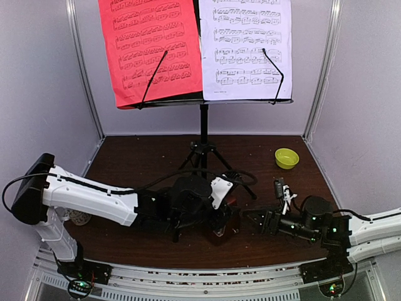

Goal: Set up the instrument practice props

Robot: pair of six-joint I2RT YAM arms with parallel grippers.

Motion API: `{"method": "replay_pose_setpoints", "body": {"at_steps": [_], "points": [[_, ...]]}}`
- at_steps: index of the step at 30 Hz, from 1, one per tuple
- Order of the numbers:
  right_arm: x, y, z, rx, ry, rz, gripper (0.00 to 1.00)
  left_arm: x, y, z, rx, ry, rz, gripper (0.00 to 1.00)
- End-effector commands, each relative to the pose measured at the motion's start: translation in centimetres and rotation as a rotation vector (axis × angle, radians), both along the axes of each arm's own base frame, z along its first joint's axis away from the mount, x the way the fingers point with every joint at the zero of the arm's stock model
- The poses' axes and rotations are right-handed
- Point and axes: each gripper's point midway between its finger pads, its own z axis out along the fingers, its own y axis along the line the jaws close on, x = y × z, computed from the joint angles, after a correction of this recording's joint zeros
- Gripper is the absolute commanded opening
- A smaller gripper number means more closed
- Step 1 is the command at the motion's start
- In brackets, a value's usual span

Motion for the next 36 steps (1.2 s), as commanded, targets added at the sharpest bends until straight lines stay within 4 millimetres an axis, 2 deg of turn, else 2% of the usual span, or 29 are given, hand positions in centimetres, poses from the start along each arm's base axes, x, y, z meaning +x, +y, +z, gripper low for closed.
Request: {"method": "replay_pose_setpoints", "body": {"at_steps": [1, 10, 16, 20, 24, 29, 36], "points": [[1.0, -1.5, -0.2, -0.081, -0.026, -0.079, 0.88, 0.3, -1.9, 3.6, -0.186, 0.013, -0.044, 0.20], [1.8, -1.7, 1.6, -0.094, -0.035, -0.122, 1.00, 0.3, -2.9, 1.9, -0.184, 0.093, -0.117, 0.35], [2.1, -2.2, 3.1, -0.055, -0.071, -0.146, 1.00, 1.1, -2.5, 1.2, -0.156, 0.126, -0.145, 0.52], [2.2, -2.1, 4.0, -0.071, -0.092, -0.136, 1.00, 0.8, -2.4, 1.6, -0.133, 0.114, -0.175, 0.70], [2.4, -1.9, 4.4, -0.103, -0.085, -0.136, 1.00, 0.2, -1.8, 2.4, -0.144, 0.108, -0.197, 0.81], [2.7, -1.2, 5.2, -0.113, -0.068, -0.132, 1.00, -0.5, 0.1, 3.2, -0.172, 0.111, -0.198, 0.84], [3.0, -0.1, 6.2, -0.105, -0.071, -0.100, 1.00, -0.6, 1.8, 0.8, -0.144, 0.167, -0.141, 0.87]]}}
